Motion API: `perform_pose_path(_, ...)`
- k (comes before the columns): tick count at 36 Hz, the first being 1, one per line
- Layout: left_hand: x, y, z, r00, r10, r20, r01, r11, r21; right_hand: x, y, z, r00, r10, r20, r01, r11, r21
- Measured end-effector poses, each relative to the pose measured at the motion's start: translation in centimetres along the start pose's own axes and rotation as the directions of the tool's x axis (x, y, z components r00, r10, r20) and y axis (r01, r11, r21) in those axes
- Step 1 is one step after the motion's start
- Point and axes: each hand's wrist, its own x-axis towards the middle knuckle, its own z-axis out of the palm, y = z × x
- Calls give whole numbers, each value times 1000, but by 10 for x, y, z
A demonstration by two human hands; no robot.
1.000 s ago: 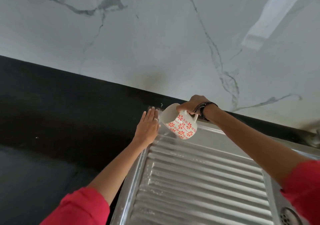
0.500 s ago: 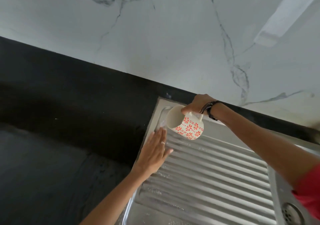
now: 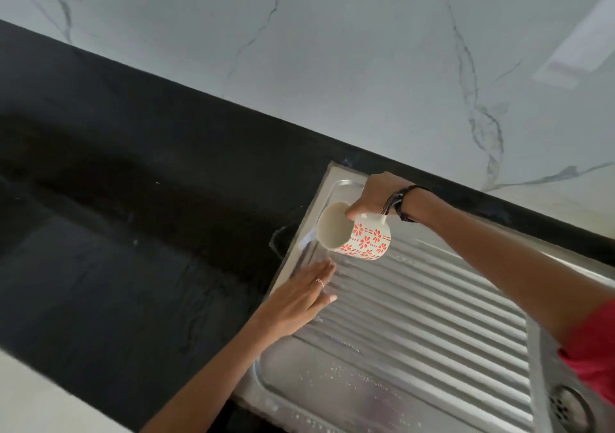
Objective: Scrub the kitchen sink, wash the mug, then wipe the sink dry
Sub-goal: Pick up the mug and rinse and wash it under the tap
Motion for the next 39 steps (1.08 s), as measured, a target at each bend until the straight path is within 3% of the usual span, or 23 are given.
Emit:
perform_pose_path(3,-25,8,3,996,-64,54,69,993,-95,-8,-3,2,999,-43,6,43,999,-20)
perform_pose_path(9,-41,10,5,954,-301,5,301,954,3,-19,-15,17,990,-142,-9,138,975,-174)
perform_pose_path(15,-50,9,20,954,-287,90,259,935,241,-32,-24,38,980,-199,31,200,944,-263)
perform_pose_path(17,-56,17,20,963,-258,83,238,951,197,-35,-22,42,976,-211,54,218,945,-245)
perform_pose_path(20,-69,25,24,975,-216,52,218,975,-41,-41,-19,45,974,-213,79,225,955,-195)
perform_pose_path(23,-87,35,23,978,-191,-78,178,972,-157,-46,-14,45,975,-204,84,215,965,-153)
perform_pose_path(27,-103,24,22,947,-311,-83,305,949,-77,-59,-14,46,973,-220,69,228,964,-139)
perform_pose_path(32,-106,25,27,950,-313,2,302,920,250,-79,-27,52,946,-322,26,317,912,-258)
perform_pose_path(34,-106,29,32,948,-320,0,307,910,280,-85,-33,57,935,-353,19,343,891,-298)
perform_pose_path(37,-104,41,33,932,-348,103,306,905,295,-90,-39,65,925,-378,17,364,876,-315)
perform_pose_path(39,-105,51,33,934,-347,83,316,913,259,-94,-40,69,918,-397,8,379,870,-316)
